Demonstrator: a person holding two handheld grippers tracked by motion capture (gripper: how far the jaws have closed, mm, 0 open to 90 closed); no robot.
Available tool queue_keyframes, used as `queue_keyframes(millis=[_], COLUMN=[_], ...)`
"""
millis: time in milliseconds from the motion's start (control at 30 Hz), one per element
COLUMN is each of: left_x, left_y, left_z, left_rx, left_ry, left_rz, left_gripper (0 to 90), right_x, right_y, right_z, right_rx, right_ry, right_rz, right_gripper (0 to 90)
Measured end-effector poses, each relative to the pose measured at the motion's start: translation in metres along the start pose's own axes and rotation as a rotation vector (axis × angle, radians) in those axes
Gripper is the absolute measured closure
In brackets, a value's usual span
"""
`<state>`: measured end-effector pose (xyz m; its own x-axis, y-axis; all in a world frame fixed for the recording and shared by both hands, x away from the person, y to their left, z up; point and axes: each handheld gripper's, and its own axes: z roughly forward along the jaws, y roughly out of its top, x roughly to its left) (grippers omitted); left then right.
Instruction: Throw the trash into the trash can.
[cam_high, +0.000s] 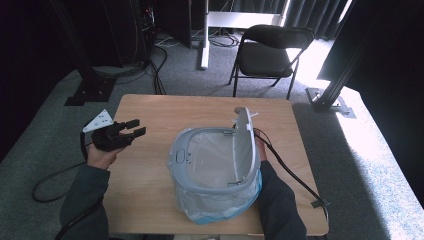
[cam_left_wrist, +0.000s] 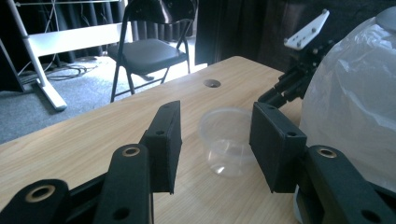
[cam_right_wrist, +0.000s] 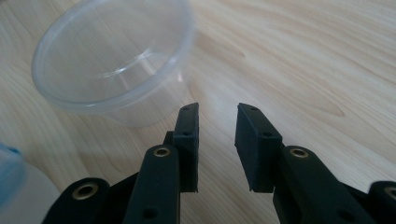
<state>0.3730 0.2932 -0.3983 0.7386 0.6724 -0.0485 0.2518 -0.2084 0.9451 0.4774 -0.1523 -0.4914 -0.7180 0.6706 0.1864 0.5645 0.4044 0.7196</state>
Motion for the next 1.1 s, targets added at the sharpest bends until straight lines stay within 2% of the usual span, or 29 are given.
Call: queue_keyframes(millis=[200, 333, 567, 800, 967, 1100], left_x=[0.001, 0.0, -0.002, -0.006, -0.007, -0.009], left_y=[-0.001, -0.003, -0.006, -0.016, -0.022, -0.026], left_z=[0.001, 0.006, 0.017, 0.034, 0.047, 0.056], left_rx=[0.001, 0.008, 0.026, 0.075, 0.098, 0.113], left_ry=[0.001, -0.001, 0.001, -0.001, -0.007, -0.014], left_rz=[-0.002, -0.003, -0.001, 0.001, -0.009, -0.011], left_gripper=[54.0, 54.0, 54.0, 54.0, 54.0, 54.0], right_x=[-0.003, -0.005, 0.0, 0.01, 0.015, 0.02], right_y=[0.0, 0.002, 0.009, 0.016, 0.019, 0.021], right_z=[-0.003, -0.002, 0.003, 0.015, 0.023, 0.029], right_rx=[0.019, 0.005, 0.011, 0.034, 0.029, 0.04], right_ry=[-0.063, -0.07, -0.066, -0.021, 0.029, 0.057], right_rz=[-0.021, -0.005, -0.016, -0.042, -0.041, -0.062], right_gripper=[65.1, 65.0, 65.2, 65.2, 65.2, 65.2])
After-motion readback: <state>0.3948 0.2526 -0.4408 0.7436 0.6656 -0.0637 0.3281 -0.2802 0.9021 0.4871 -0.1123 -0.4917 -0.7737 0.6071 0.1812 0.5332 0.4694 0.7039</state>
